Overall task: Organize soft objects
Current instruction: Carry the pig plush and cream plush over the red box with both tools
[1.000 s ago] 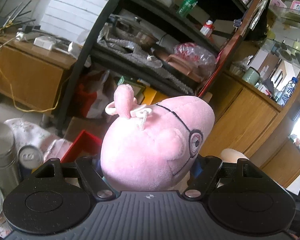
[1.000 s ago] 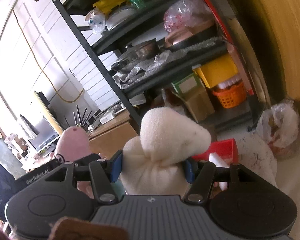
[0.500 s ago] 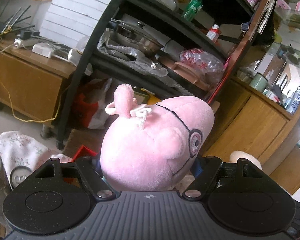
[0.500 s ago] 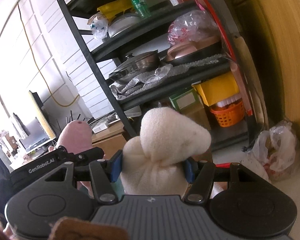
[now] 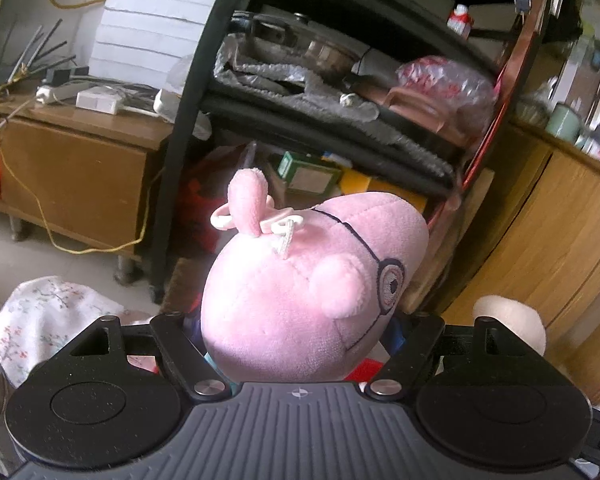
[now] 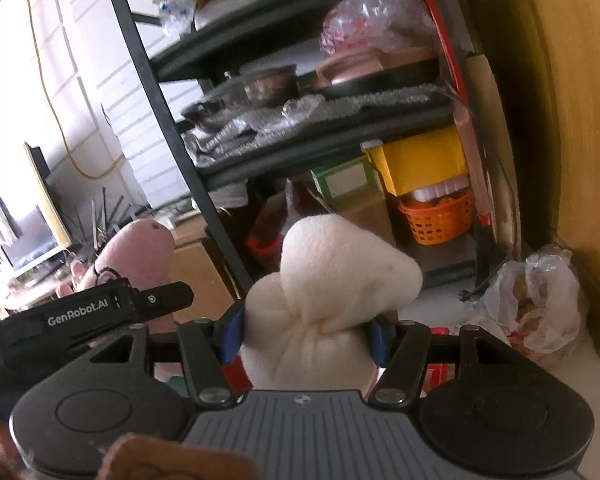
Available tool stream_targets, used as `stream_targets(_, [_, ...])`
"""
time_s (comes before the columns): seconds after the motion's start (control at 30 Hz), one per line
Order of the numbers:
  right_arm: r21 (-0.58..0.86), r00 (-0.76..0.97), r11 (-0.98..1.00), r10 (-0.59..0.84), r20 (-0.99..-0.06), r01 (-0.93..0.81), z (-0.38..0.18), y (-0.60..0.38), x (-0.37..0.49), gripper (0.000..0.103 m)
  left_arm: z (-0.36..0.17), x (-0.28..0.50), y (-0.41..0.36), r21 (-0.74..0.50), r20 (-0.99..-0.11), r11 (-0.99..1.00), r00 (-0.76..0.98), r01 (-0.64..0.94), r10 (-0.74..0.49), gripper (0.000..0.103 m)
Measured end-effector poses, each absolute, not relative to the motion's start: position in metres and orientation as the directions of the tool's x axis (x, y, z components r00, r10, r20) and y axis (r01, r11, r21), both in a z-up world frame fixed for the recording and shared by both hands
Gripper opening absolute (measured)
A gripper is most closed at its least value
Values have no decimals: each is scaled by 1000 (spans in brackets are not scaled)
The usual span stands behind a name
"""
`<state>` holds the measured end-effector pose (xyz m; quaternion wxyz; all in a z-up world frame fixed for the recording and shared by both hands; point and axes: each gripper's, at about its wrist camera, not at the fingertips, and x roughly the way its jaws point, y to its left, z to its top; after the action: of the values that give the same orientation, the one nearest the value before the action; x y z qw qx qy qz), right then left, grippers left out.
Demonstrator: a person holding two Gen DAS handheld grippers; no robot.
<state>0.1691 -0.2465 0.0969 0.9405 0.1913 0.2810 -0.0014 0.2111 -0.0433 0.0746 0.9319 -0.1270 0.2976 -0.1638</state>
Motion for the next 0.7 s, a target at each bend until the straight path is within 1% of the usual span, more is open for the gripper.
stream_targets(0.27, [297, 811, 943, 56, -582, 148, 68, -244, 189, 31, 59, 225, -48, -242, -544, 946, 776, 217, -317, 75])
stream_targets(0.53, [266, 787, 952, 46, -615, 152, 51, -237, 199, 31, 50, 230, -49, -188, -560, 958, 778, 216, -285, 75])
stream_targets(0.7, [254, 781, 955, 38, -624, 156, 44, -234, 202, 32, 49, 233, -48, -189, -564, 958, 775, 214, -285, 75])
